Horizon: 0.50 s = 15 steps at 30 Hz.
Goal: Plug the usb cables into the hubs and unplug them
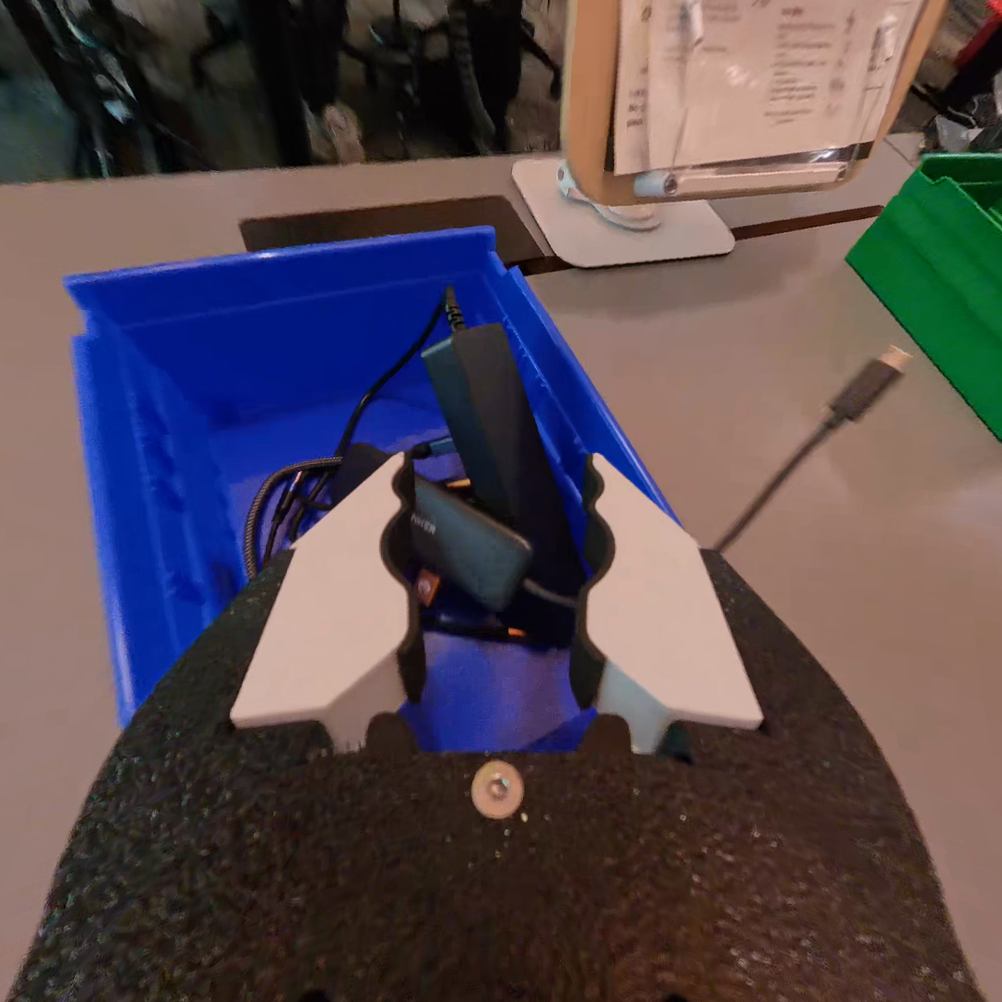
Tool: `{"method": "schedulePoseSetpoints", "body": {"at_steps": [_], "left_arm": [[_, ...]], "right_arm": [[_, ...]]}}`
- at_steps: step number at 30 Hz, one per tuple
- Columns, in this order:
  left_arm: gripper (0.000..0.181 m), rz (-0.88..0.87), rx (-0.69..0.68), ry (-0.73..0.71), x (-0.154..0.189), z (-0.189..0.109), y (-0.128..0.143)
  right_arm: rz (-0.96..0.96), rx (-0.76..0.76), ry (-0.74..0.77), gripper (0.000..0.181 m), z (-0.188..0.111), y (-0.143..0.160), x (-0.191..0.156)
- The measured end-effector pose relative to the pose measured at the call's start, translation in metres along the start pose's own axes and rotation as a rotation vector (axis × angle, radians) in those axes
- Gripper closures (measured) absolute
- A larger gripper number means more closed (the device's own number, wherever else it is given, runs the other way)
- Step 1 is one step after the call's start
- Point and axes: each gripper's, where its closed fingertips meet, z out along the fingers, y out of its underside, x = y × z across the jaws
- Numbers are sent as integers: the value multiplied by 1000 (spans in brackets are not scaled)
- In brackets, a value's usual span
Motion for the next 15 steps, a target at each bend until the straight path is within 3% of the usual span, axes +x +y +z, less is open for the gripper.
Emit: {"method": "schedulePoseSetpoints", "body": {"at_steps": [6, 9, 12, 15], "left_arm": [[119, -89, -136, 159, -4, 58, -9], [130, -114, -164, 137, -11, 70, -6], [145, -152, -251, 189, -2, 80, 13], [154, -179, -210, 241, 3, 79, 10]], "right_arm": [[-21, 190, -296, 95, -1, -32, -107], [-47, 198, -322, 97, 1, -41, -123], [-90, 224, -390, 99, 2, -44, -142], [-116, 193, -380, 99, 10, -40, -146]]}}
